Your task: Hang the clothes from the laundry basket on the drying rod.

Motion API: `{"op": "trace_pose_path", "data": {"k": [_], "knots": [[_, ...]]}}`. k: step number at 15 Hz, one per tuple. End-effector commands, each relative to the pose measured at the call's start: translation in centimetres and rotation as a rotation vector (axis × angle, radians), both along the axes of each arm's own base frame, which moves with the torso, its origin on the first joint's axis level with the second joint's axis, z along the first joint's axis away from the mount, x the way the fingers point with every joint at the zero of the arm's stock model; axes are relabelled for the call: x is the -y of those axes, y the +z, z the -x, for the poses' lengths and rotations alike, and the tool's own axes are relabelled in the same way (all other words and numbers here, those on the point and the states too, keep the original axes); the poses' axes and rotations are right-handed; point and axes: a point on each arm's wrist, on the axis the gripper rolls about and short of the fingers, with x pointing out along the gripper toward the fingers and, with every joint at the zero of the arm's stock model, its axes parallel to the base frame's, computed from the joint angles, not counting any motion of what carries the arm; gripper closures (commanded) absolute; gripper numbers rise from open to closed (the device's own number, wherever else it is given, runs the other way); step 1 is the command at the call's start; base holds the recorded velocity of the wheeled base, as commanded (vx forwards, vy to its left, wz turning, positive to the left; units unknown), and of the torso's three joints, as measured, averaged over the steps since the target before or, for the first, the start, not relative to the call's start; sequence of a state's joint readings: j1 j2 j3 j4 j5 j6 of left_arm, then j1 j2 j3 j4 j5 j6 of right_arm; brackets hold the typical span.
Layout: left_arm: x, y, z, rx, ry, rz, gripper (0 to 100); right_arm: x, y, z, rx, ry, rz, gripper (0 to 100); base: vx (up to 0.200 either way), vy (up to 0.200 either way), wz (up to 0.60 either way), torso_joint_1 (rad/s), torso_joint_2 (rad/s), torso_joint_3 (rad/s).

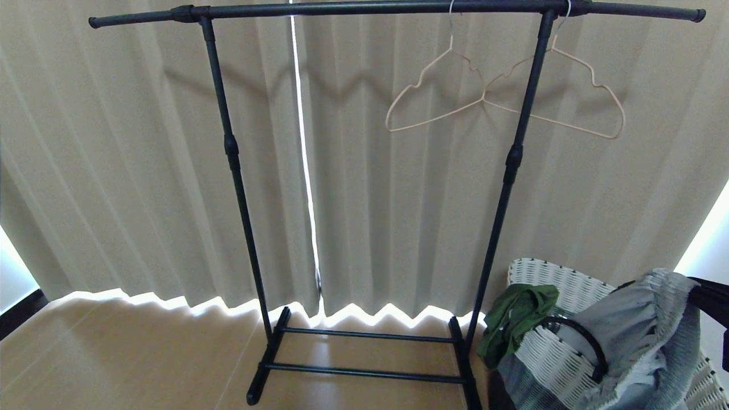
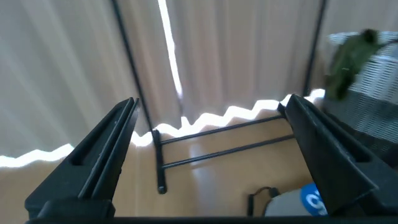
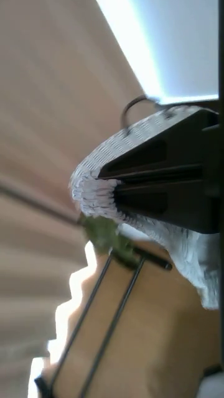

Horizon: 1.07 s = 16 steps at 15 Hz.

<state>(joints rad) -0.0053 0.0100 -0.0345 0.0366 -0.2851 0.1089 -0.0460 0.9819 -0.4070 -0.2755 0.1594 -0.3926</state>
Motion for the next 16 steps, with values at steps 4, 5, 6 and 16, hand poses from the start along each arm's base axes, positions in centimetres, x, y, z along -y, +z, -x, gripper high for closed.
{"op": "trace_pose_path", "data": {"k": [4,5,6,16], "knots": [[0.2,11.0,-3.7,-0.073,-0.112,-0.002,0,-4.0,4.5,-0.3,0.012,0.295,-0.108,100,0.0,0.0,0.0,0.0,0.0,0.0],[0.3,13.0,-5.7,-0.114,-0.132,0.0,0,-4.8,5.4,-0.7,0.011,0.329,-0.147,100,0.0,0.0,0.0,0.0,0.0,0.0],[0.5,14.1,-7.2,-0.142,-0.16,0.001,0,-5.2,6.0,-1.1,0.012,0.341,-0.174,100,0.0,0.0,0.0,0.0,0.0,0.0],[15.5,13.2,-20.0,-0.348,-0.534,-0.021,0,-7.4,8.9,-2.6,0.022,0.409,-0.315,100,0.0,0.0,0.0,0.0,0.0,0.0]]}}
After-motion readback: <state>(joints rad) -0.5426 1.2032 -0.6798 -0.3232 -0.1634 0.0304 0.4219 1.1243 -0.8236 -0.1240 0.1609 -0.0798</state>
